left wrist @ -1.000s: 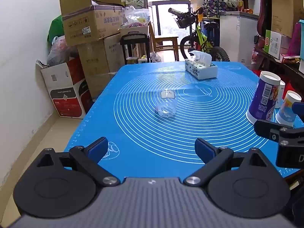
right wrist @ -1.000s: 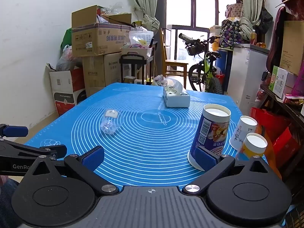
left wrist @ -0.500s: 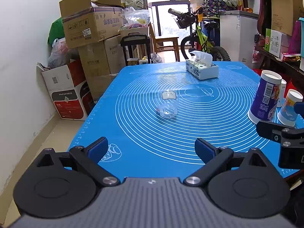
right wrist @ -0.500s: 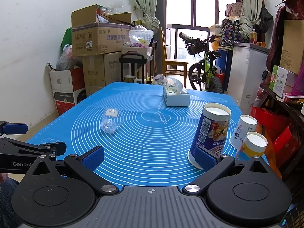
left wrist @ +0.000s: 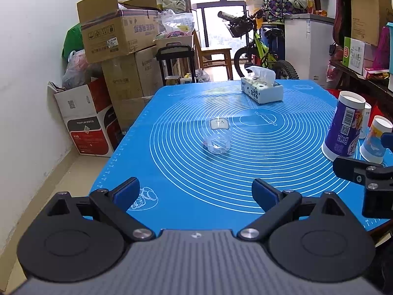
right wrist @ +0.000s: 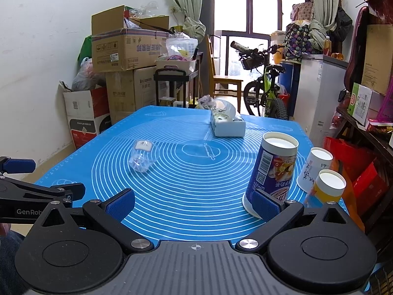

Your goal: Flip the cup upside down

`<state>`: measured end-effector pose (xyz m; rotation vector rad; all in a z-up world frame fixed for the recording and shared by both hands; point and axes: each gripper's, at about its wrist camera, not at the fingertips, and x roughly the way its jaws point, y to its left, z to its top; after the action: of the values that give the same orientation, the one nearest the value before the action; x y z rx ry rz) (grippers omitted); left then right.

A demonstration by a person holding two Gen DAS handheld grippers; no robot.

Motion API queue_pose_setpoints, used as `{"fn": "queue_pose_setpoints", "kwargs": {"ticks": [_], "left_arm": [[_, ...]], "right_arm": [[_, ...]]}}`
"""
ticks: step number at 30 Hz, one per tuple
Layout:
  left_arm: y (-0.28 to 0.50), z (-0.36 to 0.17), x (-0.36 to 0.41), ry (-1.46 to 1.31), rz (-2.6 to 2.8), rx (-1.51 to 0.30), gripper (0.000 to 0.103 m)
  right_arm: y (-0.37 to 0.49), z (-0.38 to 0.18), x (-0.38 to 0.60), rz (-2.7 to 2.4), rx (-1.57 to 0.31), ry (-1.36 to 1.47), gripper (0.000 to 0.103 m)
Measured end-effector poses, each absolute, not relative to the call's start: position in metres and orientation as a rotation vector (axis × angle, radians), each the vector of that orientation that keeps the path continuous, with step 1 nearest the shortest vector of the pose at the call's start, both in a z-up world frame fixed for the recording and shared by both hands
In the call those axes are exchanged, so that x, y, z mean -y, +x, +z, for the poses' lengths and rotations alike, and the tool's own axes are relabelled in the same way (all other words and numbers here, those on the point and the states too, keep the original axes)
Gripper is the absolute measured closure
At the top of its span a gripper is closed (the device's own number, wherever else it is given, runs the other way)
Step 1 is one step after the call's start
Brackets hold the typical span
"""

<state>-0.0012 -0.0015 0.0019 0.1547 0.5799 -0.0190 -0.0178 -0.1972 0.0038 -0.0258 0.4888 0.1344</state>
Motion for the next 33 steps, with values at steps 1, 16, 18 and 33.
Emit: {"fn": "queue_pose_setpoints", "kwargs": {"ticks": [1, 16, 18, 33], "left_arm": [[-0.0010, 0.0023, 0.0014, 0.155, -0.018, -0.580, 0.006], [0.0014, 0.0011, -0.0019, 0.145, -0.016, -0.582, 0.006], [0.0023, 0.0004, -0.0024, 0.145, -0.014, -0.584, 0.006], [0.0041, -0.0023, -0.0032, 0.143, -0.012, -0.586, 0.006]], "right_arm": [[-0.0181, 0.0043, 0.1973, 0.136, -0.489, -0.024, 0.002], [-0.0164, -0.0025, 0.1978, 0.132, -0.489, -0.029, 0.002], [-0.0165, -0.0024, 0.1977, 0.132, -0.489, -0.028, 0.002], [-0.0159, -0.0023, 0.1975, 0.131, -0.491, -0.029, 0.002]]}}
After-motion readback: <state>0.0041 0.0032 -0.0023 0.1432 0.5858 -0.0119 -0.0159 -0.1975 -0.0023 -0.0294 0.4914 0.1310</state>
